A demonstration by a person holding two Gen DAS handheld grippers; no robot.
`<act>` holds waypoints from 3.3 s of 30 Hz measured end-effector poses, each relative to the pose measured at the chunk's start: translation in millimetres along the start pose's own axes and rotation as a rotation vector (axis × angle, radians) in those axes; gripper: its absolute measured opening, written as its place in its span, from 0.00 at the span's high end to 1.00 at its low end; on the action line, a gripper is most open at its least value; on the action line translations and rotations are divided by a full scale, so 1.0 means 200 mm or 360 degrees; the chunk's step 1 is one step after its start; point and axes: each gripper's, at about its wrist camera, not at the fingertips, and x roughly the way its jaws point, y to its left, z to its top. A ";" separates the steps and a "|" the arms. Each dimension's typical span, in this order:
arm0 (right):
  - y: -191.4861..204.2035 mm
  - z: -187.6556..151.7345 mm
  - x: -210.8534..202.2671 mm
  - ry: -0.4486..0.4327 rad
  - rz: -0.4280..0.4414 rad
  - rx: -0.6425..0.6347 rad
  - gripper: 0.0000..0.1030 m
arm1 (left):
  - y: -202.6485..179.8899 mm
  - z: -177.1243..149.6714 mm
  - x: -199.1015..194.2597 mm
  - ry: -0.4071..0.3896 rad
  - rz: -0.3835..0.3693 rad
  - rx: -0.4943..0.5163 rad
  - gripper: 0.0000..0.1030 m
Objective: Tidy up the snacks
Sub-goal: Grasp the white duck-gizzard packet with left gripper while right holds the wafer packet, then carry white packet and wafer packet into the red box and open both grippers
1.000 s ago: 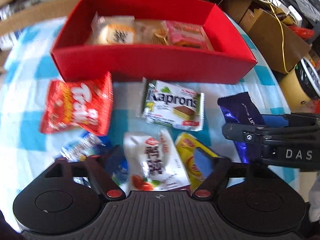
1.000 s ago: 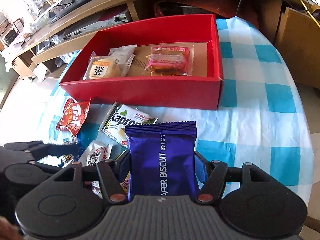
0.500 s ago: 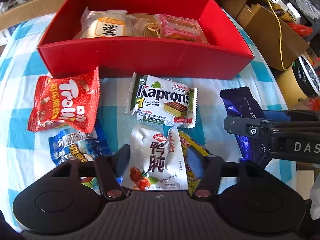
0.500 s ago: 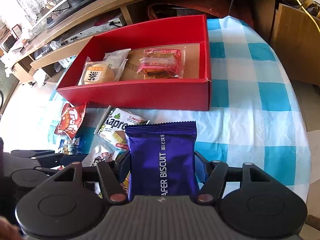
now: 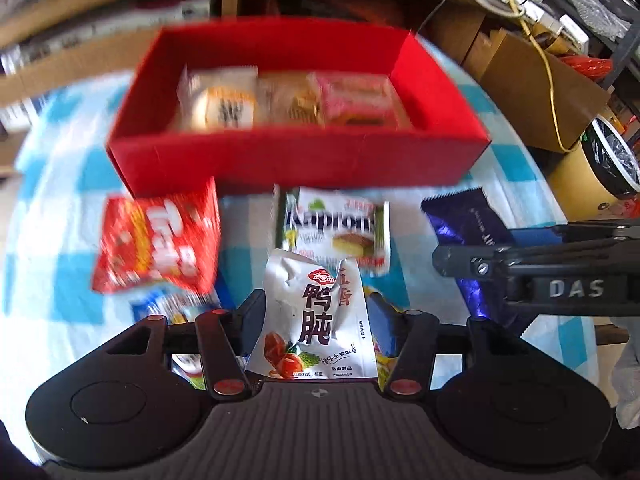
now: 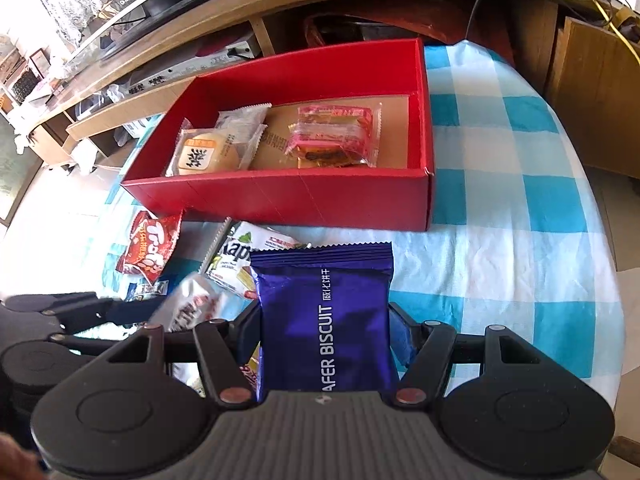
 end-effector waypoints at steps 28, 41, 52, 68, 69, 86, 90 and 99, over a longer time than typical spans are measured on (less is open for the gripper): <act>0.12 0.04 -0.01 -0.0092 -0.0075 -0.0132 0.31 | 0.02 0.08 -0.09 -0.0179 0.0195 0.0032 0.40; 0.14 0.13 -0.05 -0.0185 -0.0099 -0.0107 0.31 | 0.00 0.16 -0.13 -0.0296 0.0286 0.0052 0.40; 0.15 0.33 -0.09 -0.0316 -0.0114 -0.0061 0.31 | 0.00 0.34 -0.16 -0.0436 0.0337 0.0021 0.41; 0.08 0.61 0.16 -0.0288 -0.0148 -0.0031 0.31 | 0.09 0.59 0.06 -0.0421 0.0360 -0.0060 0.41; 0.08 0.61 0.18 -0.0279 -0.0149 -0.0030 0.31 | 0.10 0.60 0.08 -0.0411 0.0359 -0.0067 0.41; 0.04 0.63 0.35 -0.0208 -0.0155 -0.0023 0.31 | 0.14 0.62 0.23 -0.0300 0.0363 -0.0107 0.39; 0.03 0.64 0.36 -0.0202 -0.0174 -0.0017 0.31 | 0.14 0.62 0.24 -0.0292 0.0368 -0.0101 0.36; 0.01 0.64 0.35 -0.0211 -0.0192 -0.0003 0.30 | 0.15 0.62 0.23 -0.0284 0.0362 -0.0133 0.26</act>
